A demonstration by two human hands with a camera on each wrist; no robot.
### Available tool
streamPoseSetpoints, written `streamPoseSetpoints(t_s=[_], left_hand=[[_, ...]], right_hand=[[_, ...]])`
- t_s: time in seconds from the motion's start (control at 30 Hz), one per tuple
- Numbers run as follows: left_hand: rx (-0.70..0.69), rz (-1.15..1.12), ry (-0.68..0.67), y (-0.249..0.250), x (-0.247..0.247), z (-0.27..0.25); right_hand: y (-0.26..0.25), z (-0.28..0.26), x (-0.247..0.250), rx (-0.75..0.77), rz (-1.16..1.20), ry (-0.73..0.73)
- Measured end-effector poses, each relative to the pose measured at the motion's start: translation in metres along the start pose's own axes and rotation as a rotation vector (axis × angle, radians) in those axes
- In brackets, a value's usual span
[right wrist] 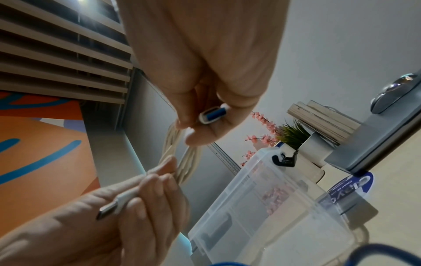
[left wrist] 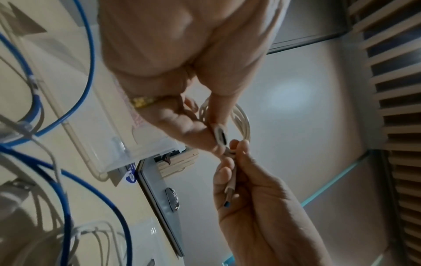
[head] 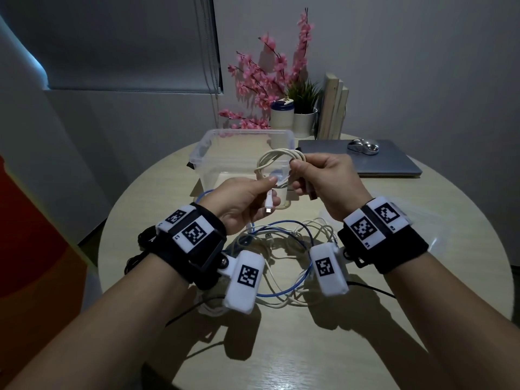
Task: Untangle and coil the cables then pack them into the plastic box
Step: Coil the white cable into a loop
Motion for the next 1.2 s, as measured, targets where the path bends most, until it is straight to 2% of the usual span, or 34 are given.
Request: streamPoseSetpoints(t_s=[0.13,0.3,0.57,0.8,0.97,1.13,1.2], left_hand=[[0.014,-0.089,0.03,-0.007,0.0,0.002],[-0.057,-0.127,0.076,-0.005,-0.001,0.003],[-0.204,0.114,0.196,0.007,0.005,-0.001],[-0.356,0.347,0.244,0.018,0.002,-0.004],[-0.357,0.545,0.16,0.018,-0.001,-0.004],[-0.29,0.588,-0.032,0.012,-0.003,-0.004],[-0.28,0.675,-0.044,0.013,-0.001,-0.006]], right_hand=[[0.0,-0.001,0.0,0.022,0.029,0.05],[-0.003,-0.001,-0.002,0.073,0.005,0.09],[0.001,-0.005,-0.011,0.098,-0.14,0.069],[0.004,-0.008,-0.016,0.067,-0.122,0.038],[0.009,-0.004,-0.011,0.023,0.043,0.067],[0.004,-0.001,0.001,-0.003,0.054,0.107],[0.002,0.0,0.003,-0.007,0.052,0.103]])
Point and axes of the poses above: each hand's wrist, its own z-axis towards the middle knuckle, its own x-axis out of the back of the hand, y = z × x, the point moved 7 cm from there along z, towards the middle knuckle, and after that the axes turned 13 degrees about -y, right-handed, at the moved point
